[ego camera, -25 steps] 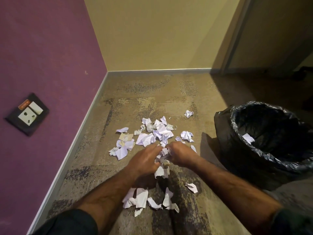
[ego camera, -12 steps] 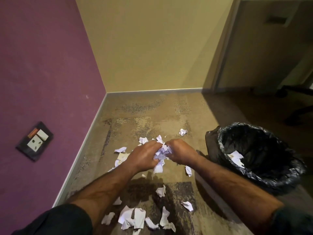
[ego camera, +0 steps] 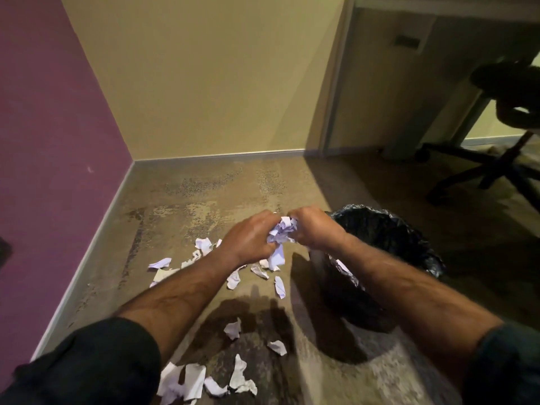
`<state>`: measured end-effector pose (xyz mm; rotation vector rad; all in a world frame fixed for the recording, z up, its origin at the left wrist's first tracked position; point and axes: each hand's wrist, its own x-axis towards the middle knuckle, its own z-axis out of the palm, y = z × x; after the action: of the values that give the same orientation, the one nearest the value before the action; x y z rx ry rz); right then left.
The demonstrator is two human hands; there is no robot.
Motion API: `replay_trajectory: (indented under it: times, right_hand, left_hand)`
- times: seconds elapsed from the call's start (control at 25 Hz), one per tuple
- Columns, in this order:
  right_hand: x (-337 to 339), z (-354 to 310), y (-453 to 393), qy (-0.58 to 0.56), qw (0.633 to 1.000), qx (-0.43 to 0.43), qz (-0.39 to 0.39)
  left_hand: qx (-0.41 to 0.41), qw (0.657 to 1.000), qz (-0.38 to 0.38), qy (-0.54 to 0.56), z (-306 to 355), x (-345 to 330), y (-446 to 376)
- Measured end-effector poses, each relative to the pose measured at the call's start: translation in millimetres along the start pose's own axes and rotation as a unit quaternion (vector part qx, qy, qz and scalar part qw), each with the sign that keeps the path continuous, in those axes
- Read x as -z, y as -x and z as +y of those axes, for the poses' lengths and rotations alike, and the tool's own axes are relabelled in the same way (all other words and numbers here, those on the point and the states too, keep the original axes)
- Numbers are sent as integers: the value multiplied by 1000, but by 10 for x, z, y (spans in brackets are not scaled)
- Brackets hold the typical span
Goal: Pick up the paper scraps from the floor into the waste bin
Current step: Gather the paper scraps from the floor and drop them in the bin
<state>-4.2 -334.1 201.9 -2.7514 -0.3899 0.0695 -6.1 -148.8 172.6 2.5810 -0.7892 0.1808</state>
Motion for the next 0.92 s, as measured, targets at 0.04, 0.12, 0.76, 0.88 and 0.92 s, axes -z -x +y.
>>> replay_trajectory:
  times: [0.04,0.12,0.76,0.88,0.92]
  right_hand:
    - [90,146,65,-5,1000,-11,17]
    - [248,442,213,-12,998,-42,42]
    - [514,1511,763,8,979,-165,117]
    - [500,1525,741,27,979,-168,109]
    - [496,1523,736,31,979,-169,109]
  left_hand:
    - [0,1000,6,15,113,-72,-115]
    - [-2,999,3,42,364,-221,-334]
    - [2,993,-17,118,1324,-840,-1065]
    - [32,988,-25,152,1317,-863,-1062]
    - [39,985,-32,168,1317,-875,-1055]
